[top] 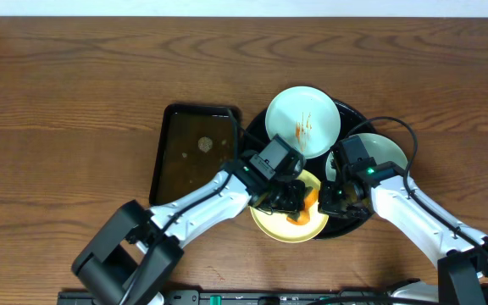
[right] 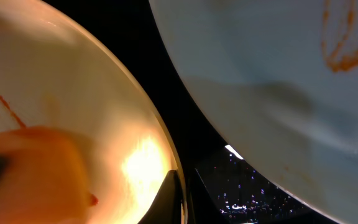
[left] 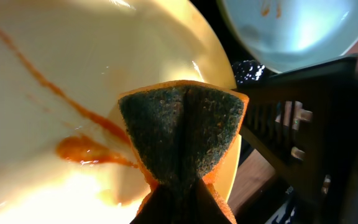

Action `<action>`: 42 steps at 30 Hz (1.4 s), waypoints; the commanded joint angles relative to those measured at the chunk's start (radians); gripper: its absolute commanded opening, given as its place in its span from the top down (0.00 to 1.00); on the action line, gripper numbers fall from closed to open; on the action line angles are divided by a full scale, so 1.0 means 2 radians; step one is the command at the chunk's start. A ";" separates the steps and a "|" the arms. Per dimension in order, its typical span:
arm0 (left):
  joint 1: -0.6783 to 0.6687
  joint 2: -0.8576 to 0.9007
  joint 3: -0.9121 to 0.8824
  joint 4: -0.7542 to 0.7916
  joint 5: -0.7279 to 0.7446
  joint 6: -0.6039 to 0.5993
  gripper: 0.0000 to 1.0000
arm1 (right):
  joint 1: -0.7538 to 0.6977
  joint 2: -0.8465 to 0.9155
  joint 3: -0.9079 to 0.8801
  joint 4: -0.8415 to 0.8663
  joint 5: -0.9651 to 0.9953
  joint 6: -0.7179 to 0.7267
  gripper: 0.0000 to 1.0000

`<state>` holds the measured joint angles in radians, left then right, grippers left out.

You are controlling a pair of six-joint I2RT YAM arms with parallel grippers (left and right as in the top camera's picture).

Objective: Clean dirty plates on tray and stack at the side
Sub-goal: 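Carry the sponge over to the yellow plate with the left gripper, then scrub the yellow plate surface with the sponge while right gripper holds rim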

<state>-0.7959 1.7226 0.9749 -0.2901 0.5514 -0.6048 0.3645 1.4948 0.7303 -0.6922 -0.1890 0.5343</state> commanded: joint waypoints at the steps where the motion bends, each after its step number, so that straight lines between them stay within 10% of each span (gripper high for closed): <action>1: -0.010 0.010 0.006 0.010 0.007 -0.020 0.92 | 0.005 0.003 0.003 -0.004 0.013 0.002 0.99; 20: -0.014 0.035 0.006 0.021 0.006 -0.051 0.93 | 0.005 0.003 0.003 -0.003 0.013 0.002 0.99; 42: -0.003 0.035 0.006 0.021 -0.274 0.058 0.91 | 0.005 0.003 0.003 -0.010 0.012 0.002 0.99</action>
<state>-0.8257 1.7794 0.9779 -0.2302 0.1150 -0.5217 0.3645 1.4948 0.7303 -0.6968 -0.1917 0.5339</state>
